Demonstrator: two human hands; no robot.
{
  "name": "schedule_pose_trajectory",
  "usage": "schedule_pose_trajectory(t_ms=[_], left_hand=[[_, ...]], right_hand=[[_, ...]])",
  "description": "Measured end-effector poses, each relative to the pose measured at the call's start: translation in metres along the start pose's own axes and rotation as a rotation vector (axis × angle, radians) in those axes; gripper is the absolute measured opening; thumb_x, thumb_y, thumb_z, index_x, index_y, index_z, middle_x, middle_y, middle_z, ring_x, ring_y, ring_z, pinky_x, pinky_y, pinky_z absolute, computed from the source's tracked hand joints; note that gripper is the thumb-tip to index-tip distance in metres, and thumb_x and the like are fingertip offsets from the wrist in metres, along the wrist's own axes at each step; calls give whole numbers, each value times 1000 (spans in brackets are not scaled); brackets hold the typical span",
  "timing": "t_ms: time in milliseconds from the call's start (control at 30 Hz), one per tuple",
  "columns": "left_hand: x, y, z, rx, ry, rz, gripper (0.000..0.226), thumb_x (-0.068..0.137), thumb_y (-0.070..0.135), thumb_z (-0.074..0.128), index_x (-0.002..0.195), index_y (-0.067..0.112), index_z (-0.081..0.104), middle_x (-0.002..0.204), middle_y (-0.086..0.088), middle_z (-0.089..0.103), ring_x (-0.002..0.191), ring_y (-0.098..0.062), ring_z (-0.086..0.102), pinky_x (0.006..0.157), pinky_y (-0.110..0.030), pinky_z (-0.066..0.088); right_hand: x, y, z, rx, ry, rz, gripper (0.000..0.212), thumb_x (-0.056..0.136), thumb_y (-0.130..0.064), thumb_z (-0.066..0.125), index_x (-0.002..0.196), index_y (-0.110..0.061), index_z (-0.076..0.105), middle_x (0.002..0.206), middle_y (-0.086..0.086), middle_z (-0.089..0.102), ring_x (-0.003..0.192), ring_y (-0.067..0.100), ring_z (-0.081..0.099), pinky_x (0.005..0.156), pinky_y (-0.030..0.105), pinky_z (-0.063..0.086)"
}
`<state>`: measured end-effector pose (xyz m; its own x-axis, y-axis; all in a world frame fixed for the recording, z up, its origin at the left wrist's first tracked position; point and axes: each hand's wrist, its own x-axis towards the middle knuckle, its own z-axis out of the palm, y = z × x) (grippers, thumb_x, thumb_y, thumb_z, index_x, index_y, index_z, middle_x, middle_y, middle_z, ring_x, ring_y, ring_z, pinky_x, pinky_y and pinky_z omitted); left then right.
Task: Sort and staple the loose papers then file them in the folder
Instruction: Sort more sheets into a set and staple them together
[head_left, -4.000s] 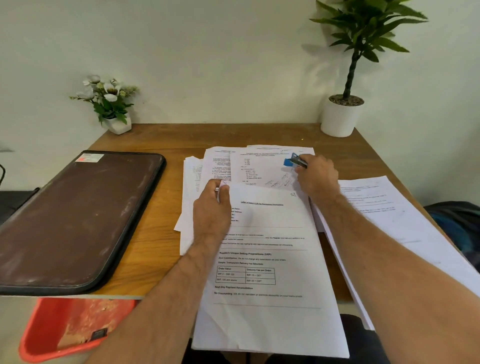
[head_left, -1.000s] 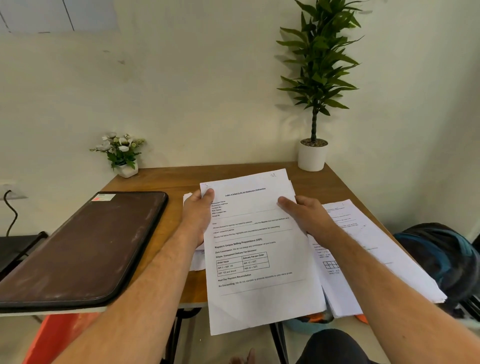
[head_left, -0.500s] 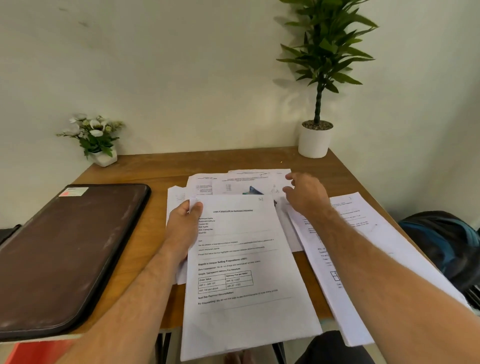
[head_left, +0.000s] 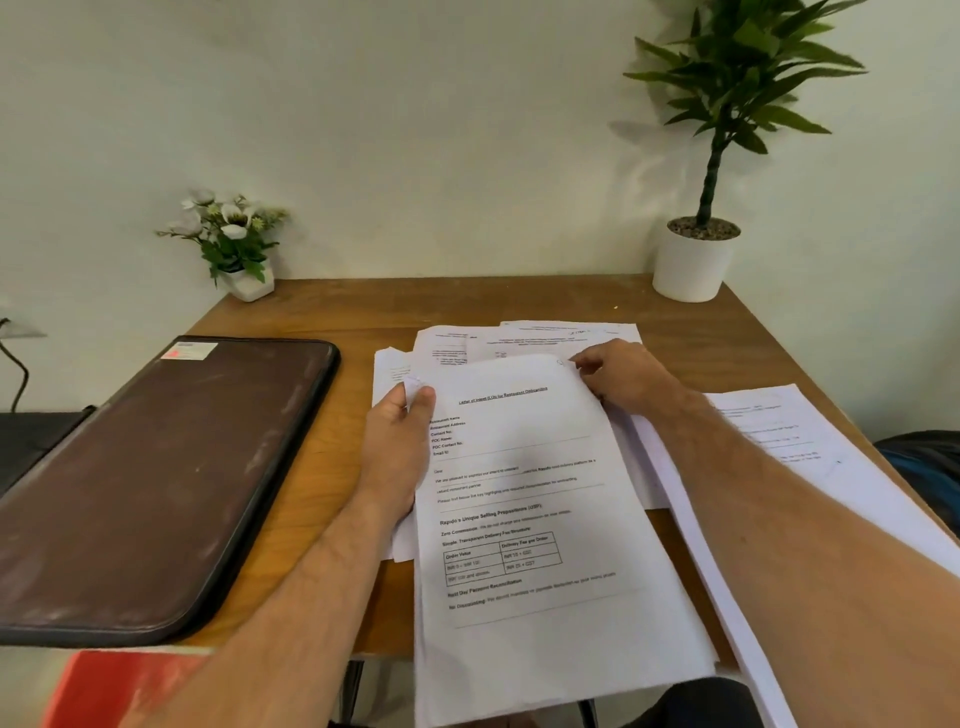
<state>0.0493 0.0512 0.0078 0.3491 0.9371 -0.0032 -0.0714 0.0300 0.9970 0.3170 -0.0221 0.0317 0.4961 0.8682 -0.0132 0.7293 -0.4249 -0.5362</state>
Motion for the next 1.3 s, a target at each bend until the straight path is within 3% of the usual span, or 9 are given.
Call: schedule_pose_trajectory(t_ms=[233,333,467,567,700,800,1000,1200,1300], left_hand=[[1,-4,-4,30,4,13,22,107,15,50,115,11,70,94,6,79,85,-8,75,62,-17,55],[4,-3,-5,62,8,18,22,107,16,51,112,10,71,93,6,79,82,-6,74,61,-17,54],[5,-4,-6,78,-4,20,21,107,18,51,109,13,71,96,1,79,86,-13,75,64,-23,57],[6,-8,-6,78,-10,29,21,107,19,51,107,15,72,98,-1,78,96,-24,75,78,-38,62],[9,-15,-6,76,-29,33,21,106,20,52,102,16,72,99,-4,78,97,-30,74,85,-48,60],[14,-21,-6,93,-10,70,21,104,24,54,92,15,69,91,-8,75,83,-27,68,78,-49,56],[17,-25,-3,146,3,87,21,105,27,51,95,25,69,81,6,71,73,-14,59,69,-38,48],[21,-29,-9,157,-47,98,22,99,34,51,102,25,70,99,0,75,97,-21,68,93,-55,54],[25,-33,-9,162,-45,103,18,98,32,53,103,26,68,101,0,75,96,-23,69,90,-57,56]], right_hand=[[10,1,4,40,60,21,19,87,-8,63,91,-18,78,94,-1,75,76,10,61,58,17,40],[15,-6,-7,120,200,24,8,88,-16,71,96,-15,75,85,-2,68,75,14,57,57,21,40],[21,-25,-20,132,292,-100,16,87,-28,71,103,-23,71,89,-9,69,80,13,63,60,17,41],[16,-49,-22,220,342,-259,34,87,-15,64,119,-26,67,96,-11,70,80,9,62,65,8,43],[0,-90,-15,161,147,-462,41,80,-7,62,116,-23,71,96,-17,70,79,-6,62,72,12,46],[-6,-122,-5,-167,-39,-551,38,77,-33,73,115,-31,71,97,-13,71,89,6,64,80,25,51],[-10,-146,7,-394,-103,-579,50,67,-50,85,113,-35,70,84,-16,56,89,13,57,73,28,46],[-8,-156,20,-382,-109,-602,47,67,-52,83,109,-33,74,86,-15,63,86,11,58,71,28,49],[-6,-158,20,-377,-124,-610,43,73,-49,80,112,-31,74,96,-13,72,88,10,60,71,27,48]])
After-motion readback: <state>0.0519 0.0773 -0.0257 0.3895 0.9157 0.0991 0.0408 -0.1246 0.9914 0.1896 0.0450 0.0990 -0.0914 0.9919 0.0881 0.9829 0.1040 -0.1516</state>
